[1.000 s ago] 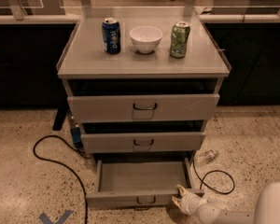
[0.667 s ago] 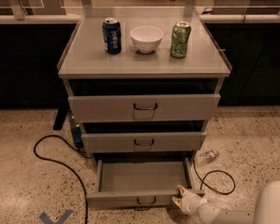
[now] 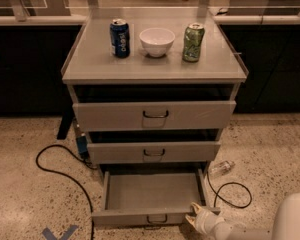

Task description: Open bottom drawer

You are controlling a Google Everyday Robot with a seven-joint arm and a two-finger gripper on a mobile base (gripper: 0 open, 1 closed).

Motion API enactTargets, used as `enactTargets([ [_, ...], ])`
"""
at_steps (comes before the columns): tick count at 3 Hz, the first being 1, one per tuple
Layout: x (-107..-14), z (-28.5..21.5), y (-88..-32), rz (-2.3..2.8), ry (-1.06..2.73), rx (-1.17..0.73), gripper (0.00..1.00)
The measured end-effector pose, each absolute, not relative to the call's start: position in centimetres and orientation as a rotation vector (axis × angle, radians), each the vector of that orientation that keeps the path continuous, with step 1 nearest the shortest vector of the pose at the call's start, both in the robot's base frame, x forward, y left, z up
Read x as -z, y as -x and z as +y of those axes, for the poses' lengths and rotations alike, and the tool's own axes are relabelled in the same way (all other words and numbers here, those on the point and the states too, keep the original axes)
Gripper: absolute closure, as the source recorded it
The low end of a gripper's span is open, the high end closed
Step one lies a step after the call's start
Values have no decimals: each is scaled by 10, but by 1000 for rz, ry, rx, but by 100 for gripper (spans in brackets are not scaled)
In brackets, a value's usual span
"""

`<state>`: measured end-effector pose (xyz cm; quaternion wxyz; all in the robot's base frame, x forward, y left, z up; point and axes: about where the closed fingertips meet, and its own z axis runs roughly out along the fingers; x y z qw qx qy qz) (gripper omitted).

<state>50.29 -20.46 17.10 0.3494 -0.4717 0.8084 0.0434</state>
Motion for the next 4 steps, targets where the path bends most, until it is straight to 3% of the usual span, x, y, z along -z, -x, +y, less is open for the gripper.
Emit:
enactTargets([
  [4, -174, -204, -481, 2095, 1203, -95, 100],
])
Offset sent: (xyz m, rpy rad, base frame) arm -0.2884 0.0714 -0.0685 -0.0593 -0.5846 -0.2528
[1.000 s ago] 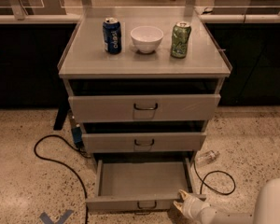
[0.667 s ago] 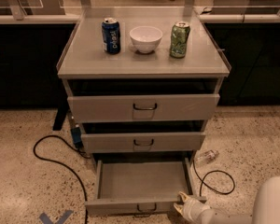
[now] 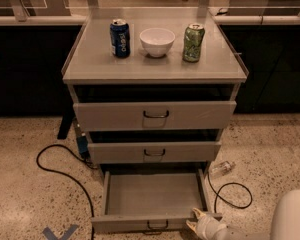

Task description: Open bottom drawer

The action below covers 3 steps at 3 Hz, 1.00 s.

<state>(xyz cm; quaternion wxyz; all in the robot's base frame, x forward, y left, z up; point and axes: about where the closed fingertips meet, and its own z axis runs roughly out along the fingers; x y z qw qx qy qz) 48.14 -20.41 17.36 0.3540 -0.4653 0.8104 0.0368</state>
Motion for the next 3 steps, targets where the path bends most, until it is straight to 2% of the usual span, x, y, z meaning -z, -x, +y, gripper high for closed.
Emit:
enactTargets([
  [1, -174, -204, -481, 2095, 1203, -95, 81],
  [3, -174, -204, -481, 2095, 1203, -95, 35],
])
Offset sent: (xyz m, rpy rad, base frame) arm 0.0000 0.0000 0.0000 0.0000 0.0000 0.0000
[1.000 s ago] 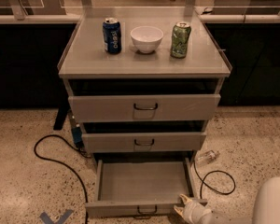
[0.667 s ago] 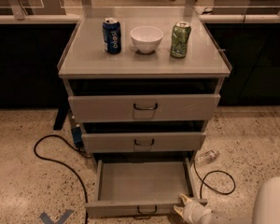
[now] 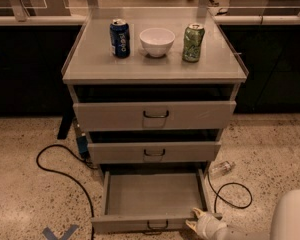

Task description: Open bottom drawer

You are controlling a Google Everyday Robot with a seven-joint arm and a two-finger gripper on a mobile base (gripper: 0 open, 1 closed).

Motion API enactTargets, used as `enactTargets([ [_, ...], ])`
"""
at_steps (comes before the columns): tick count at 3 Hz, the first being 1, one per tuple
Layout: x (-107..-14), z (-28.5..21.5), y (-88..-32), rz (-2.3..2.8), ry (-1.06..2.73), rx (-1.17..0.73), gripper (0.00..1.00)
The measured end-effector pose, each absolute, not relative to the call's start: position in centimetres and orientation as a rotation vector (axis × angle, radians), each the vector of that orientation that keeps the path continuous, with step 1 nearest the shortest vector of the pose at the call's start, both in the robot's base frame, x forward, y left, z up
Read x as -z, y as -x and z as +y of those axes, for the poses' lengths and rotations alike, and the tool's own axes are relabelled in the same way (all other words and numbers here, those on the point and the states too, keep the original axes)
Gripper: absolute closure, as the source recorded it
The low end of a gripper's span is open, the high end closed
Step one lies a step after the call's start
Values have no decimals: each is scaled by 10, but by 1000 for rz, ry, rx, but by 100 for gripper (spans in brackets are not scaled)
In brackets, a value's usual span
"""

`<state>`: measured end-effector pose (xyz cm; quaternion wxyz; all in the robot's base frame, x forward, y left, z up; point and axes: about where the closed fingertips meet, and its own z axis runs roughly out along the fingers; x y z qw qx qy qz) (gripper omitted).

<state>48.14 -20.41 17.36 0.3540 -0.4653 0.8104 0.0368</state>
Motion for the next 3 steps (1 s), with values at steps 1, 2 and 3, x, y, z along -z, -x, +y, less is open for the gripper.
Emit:
enactTargets([
  [1, -174, -204, -481, 2095, 1203, -95, 11],
  [2, -174, -204, -481, 2095, 1203, -95, 0],
  [3, -174, -204, -481, 2095, 1203, -95, 0],
])
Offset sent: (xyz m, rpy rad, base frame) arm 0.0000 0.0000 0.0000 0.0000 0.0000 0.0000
